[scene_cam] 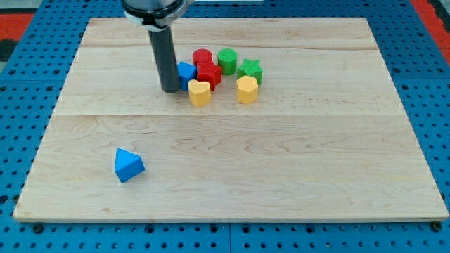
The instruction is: Push blue triangle into blue cube
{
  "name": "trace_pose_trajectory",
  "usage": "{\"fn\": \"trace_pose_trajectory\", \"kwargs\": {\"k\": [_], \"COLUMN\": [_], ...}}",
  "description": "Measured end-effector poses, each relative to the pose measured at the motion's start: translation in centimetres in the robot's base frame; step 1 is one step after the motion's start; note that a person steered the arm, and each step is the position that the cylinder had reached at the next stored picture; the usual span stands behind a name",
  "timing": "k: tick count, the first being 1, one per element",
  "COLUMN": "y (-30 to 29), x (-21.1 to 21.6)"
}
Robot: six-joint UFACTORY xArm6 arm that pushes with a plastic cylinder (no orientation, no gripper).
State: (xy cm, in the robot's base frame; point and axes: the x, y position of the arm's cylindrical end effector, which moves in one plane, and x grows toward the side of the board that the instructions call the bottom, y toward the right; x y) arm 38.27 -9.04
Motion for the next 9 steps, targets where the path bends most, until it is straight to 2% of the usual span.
{"fn": "trace_pose_trajectory", "kwargs": {"k": [1,2,3,4,5,6,9], "y": [-5.0,-7.8,1.2,0.2,-4.1,-8.6,-6.6], "x": [-0.1,5.4,9.8,15.6,18.7,14.7,-3.3]}}
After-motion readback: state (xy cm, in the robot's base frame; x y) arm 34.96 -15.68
